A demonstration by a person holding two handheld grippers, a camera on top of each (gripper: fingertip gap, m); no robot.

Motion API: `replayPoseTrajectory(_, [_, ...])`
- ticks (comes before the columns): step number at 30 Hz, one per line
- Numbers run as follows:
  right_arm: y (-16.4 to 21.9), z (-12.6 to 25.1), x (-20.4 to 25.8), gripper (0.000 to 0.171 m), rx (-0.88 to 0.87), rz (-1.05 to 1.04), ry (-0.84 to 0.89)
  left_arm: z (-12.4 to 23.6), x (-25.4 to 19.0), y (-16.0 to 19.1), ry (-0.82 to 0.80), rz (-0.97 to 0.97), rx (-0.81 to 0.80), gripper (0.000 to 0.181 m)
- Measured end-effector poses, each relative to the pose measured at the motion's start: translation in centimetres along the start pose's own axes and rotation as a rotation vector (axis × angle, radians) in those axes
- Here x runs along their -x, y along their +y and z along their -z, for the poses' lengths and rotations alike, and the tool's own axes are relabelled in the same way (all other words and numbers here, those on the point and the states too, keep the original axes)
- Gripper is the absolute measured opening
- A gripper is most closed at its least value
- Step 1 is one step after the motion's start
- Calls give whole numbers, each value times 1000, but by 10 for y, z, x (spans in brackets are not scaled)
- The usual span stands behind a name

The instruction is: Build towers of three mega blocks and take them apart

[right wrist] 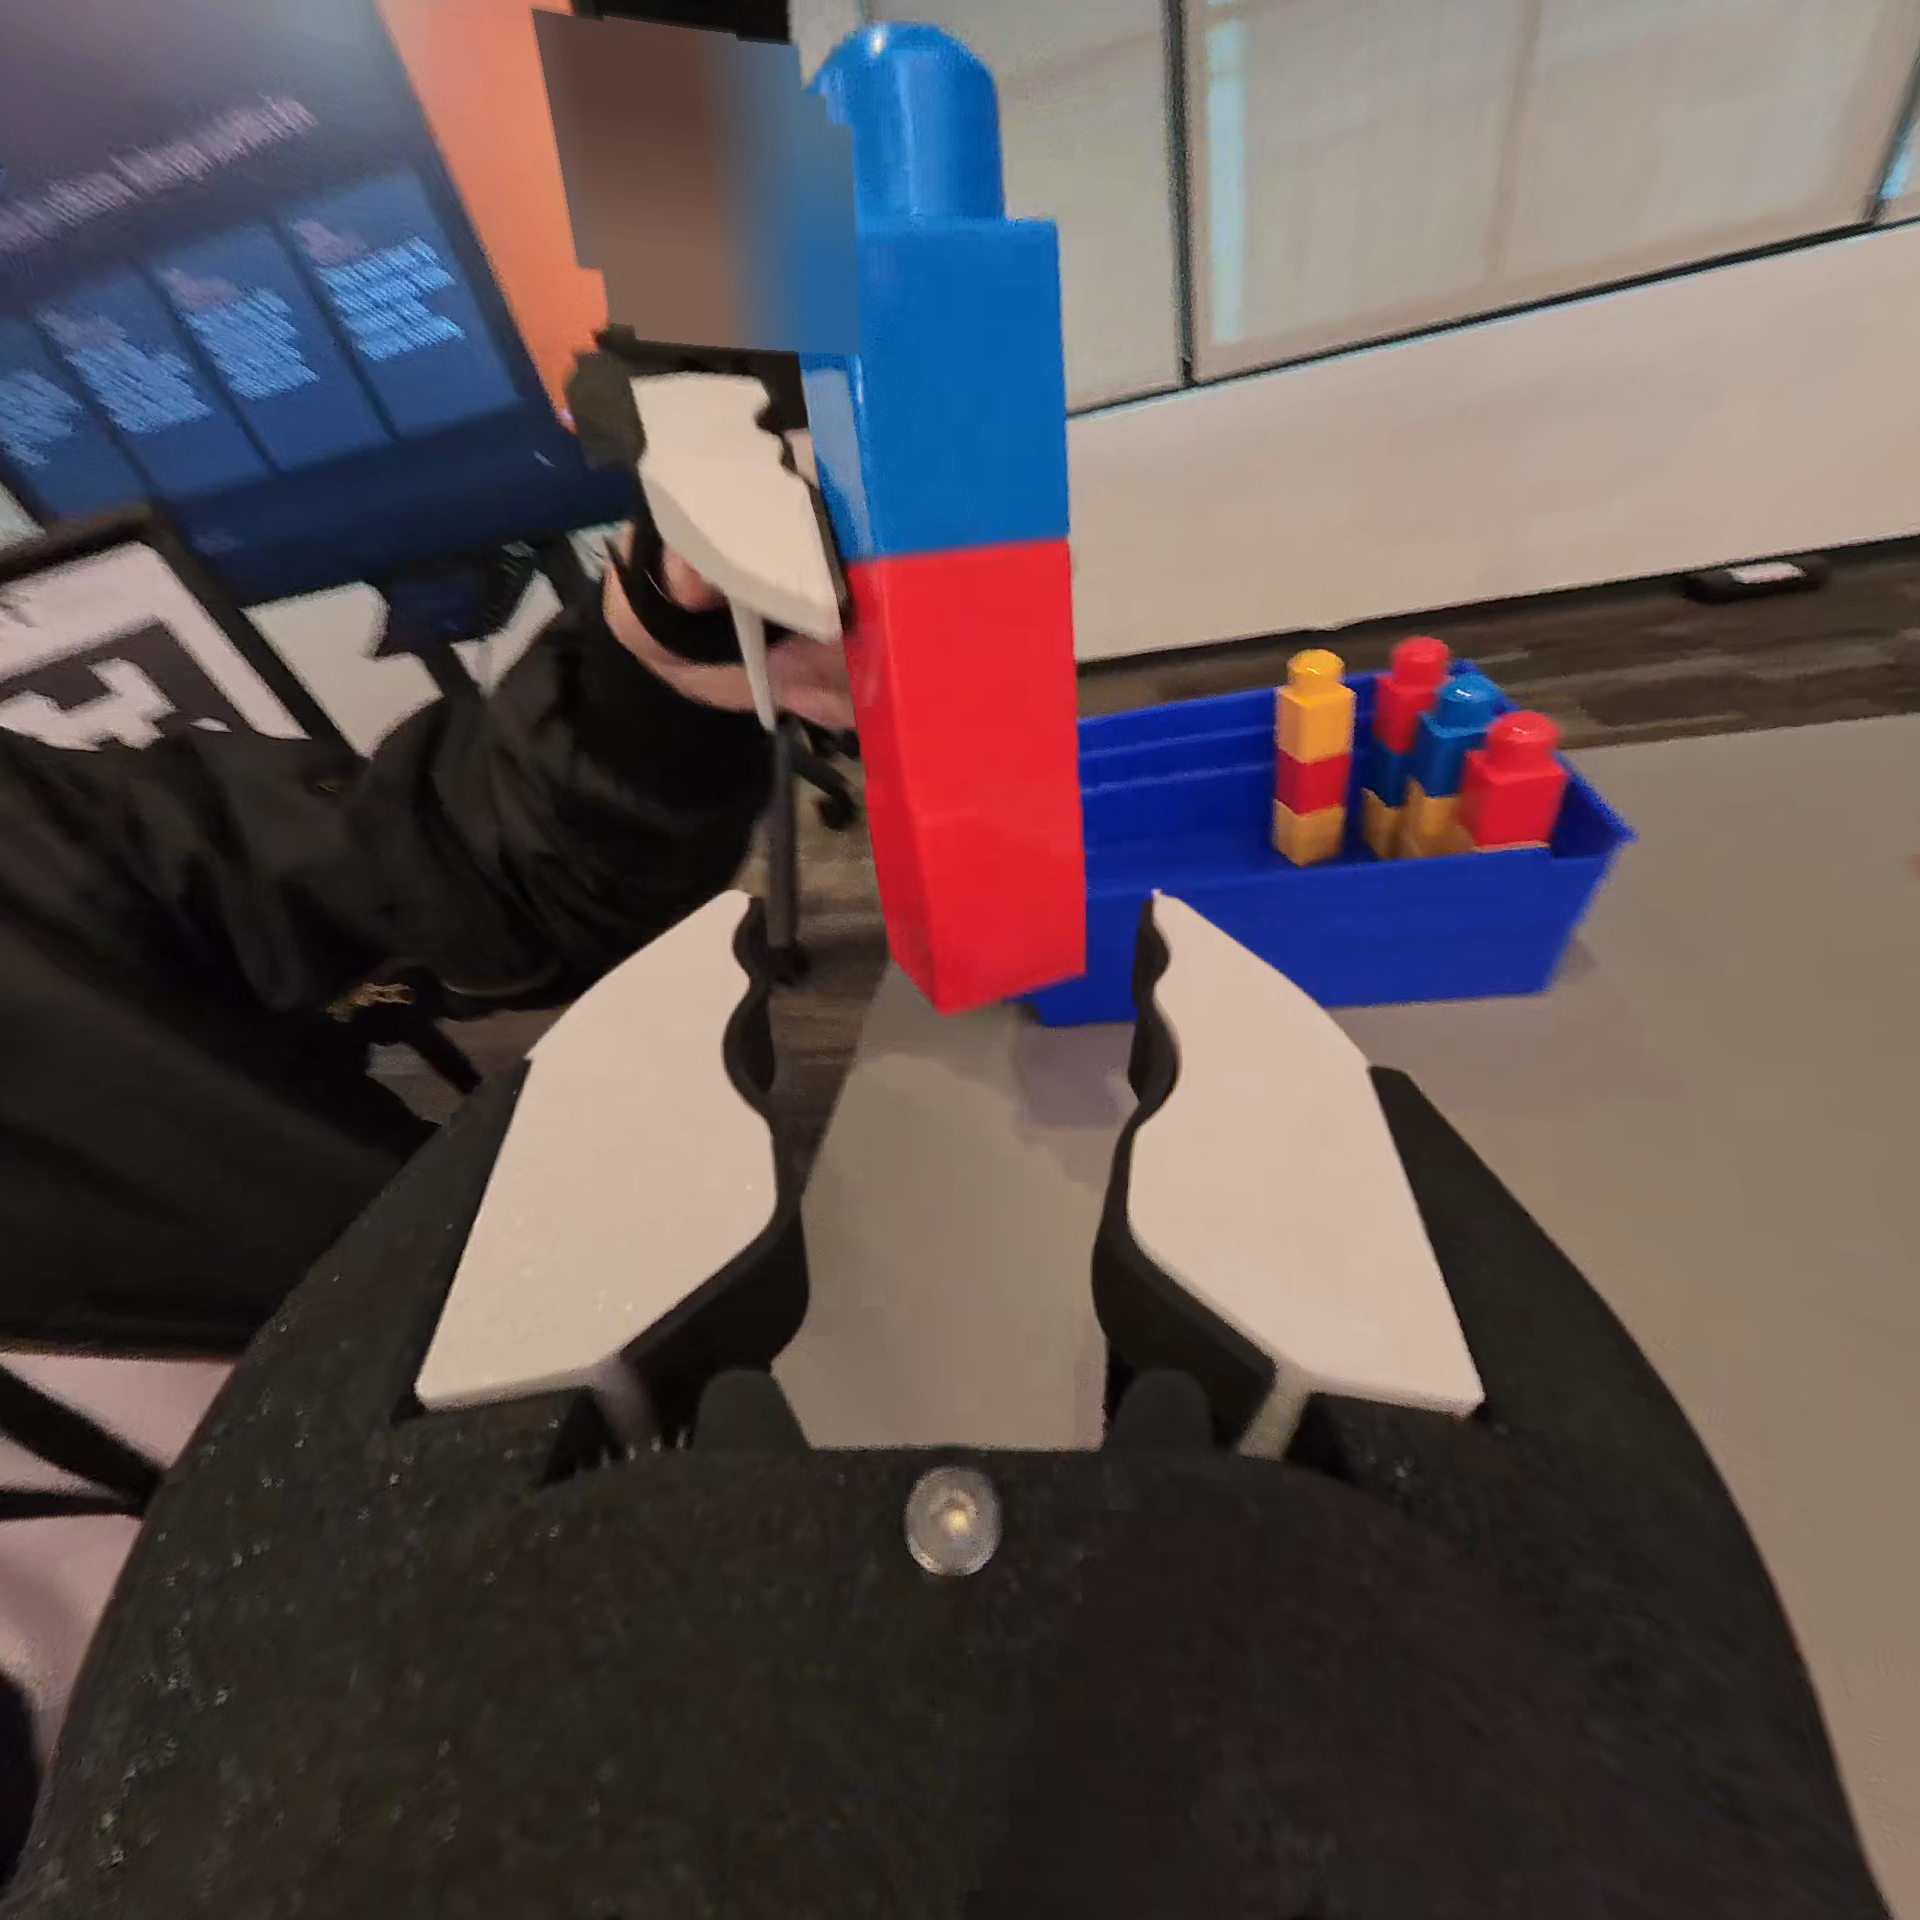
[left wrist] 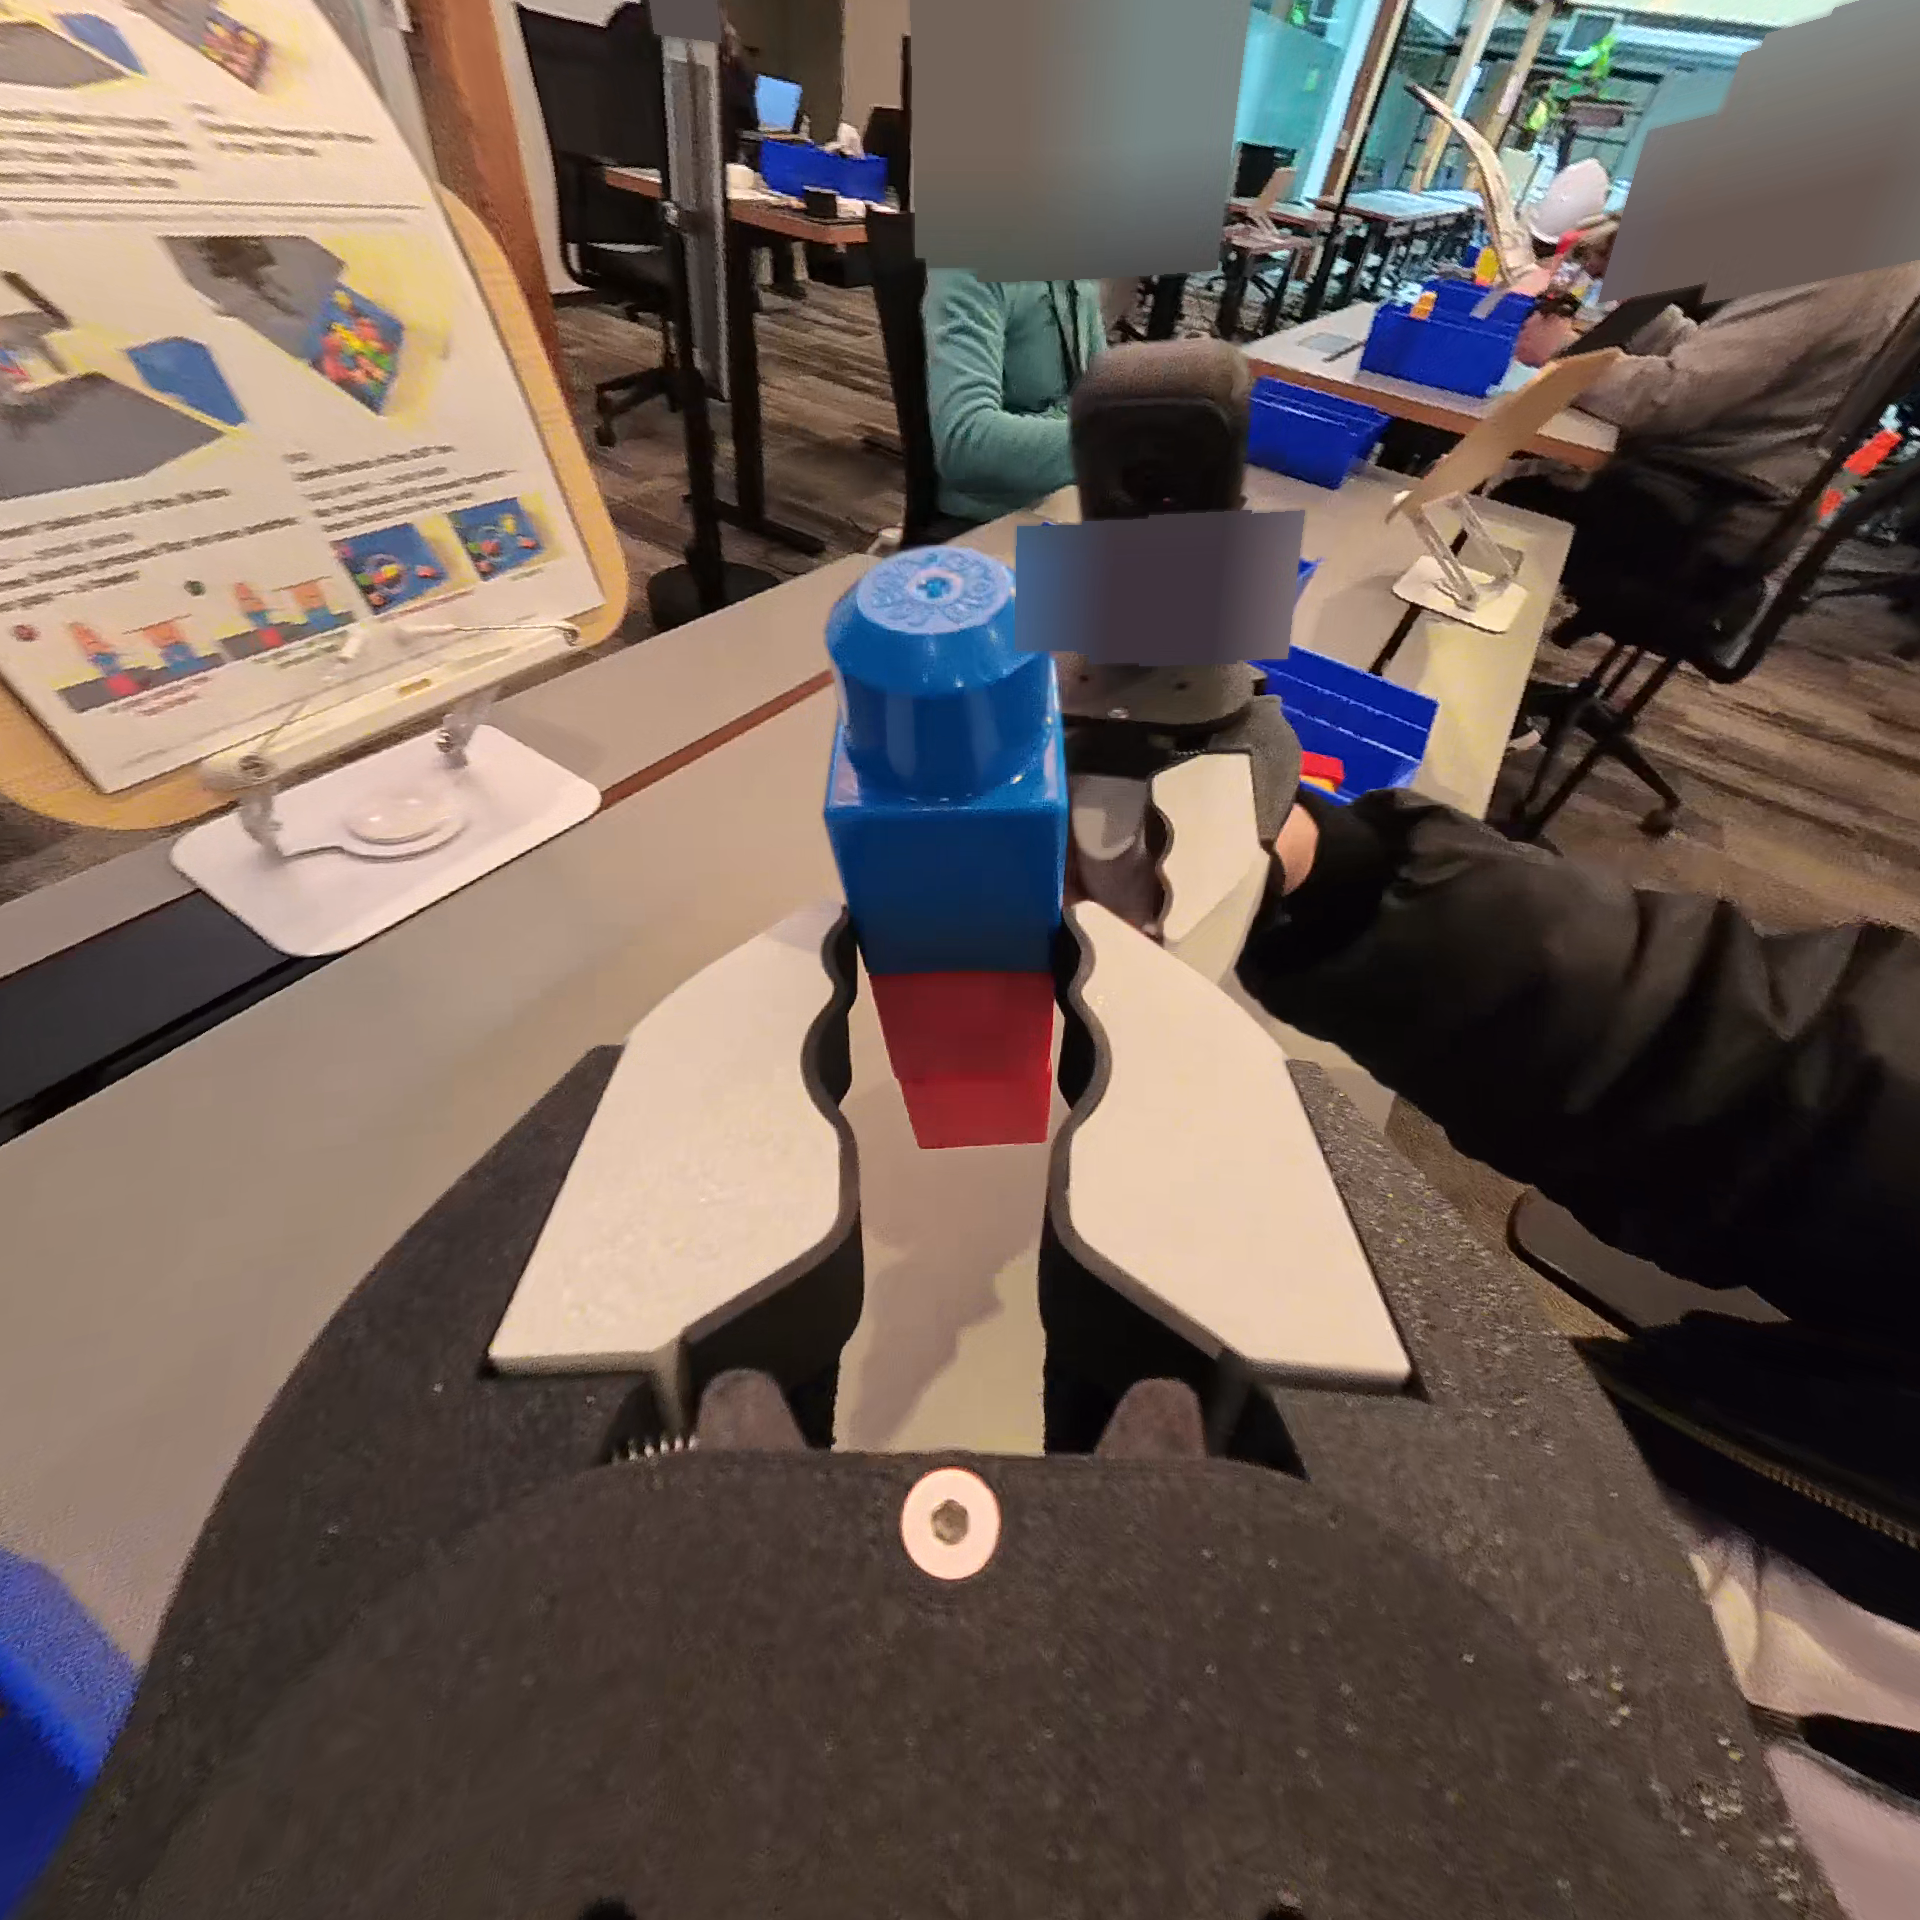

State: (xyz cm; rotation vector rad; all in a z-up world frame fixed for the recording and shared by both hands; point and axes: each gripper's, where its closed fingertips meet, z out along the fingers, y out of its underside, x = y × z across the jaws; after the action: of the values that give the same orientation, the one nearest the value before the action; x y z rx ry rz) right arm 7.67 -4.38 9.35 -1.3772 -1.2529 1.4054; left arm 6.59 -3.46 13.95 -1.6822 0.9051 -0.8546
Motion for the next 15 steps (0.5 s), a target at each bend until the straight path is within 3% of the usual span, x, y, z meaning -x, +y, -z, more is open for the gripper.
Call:
replayPoseTrajectory(4, [8, -1, 7, 61, 43, 14, -34, -13, -11, 1, 51, 9, -12, 36])
replayPoseTrajectory(6, [16, 0, 7, 41, 92, 43, -17, -19, -18, 0, 111, 32, -34, 36])
replayPoseTrajectory(9, [19, 5, 4, 39, 99, 56, 9, -26, -21, 0, 128, 33, -69, 36])
replayPoseTrajectory(12, [20, 14, 3, 38, 88, 54, 20, -40, -28, 12, 141, 24, -50, 53])
replayPoseTrajectory(15, [25, 18, 2, 38, 103, 58, 38, -52, -26, 16, 136, 31, -63, 36])
